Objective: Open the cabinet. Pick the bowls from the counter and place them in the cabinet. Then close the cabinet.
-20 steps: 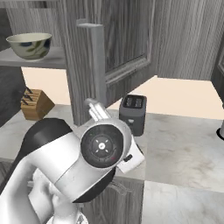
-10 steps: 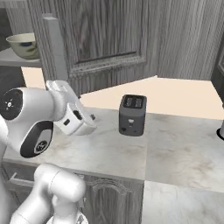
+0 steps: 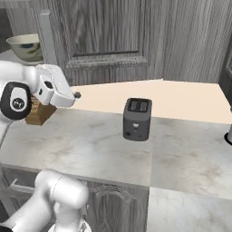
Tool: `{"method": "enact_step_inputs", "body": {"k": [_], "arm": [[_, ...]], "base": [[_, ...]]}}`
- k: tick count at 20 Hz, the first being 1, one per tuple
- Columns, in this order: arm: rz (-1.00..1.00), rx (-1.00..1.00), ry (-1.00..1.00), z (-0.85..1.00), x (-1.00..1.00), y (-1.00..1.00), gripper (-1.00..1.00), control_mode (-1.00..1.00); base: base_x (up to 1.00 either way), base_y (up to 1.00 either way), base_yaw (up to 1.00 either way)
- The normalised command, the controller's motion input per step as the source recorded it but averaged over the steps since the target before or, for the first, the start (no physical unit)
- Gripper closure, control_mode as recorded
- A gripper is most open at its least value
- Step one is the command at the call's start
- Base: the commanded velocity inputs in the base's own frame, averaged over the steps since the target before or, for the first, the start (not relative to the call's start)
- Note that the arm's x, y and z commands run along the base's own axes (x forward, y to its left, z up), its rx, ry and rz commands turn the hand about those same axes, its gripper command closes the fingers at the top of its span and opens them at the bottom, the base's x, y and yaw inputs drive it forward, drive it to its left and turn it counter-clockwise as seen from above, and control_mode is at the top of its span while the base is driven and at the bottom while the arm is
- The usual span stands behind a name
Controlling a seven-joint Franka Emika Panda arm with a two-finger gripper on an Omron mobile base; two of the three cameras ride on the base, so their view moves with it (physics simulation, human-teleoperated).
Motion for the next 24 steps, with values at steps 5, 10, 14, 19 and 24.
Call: {"method": "enact_step_inputs", "body": {"k": [5, 10, 14, 19, 24], "arm": [[-0.29, -0.15, 0.07, 0.0, 1.0, 0.77, -1.0, -1.0], [-0.25, -0.11, 0.07, 0.0, 1.0, 0.32, -1.0, -1.0], [-0.1, -0.03, 0.01, 0.04, 1.0, 0.0, -1.0, -1.0], [0.0, 0.0, 0.01, 0.04, 1.0, -0.12, -1.0, -1.0], [0.0, 0.0, 0.02, 0.04, 0.53, -0.15, -1.0, -1.0]], "base": [[0.0, 0.0, 0.0], [0.0, 0.0, 0.0], [0.0, 0.0, 0.0], [0.0, 0.0, 0.0], [0.0, 0.0, 0.0]]}}
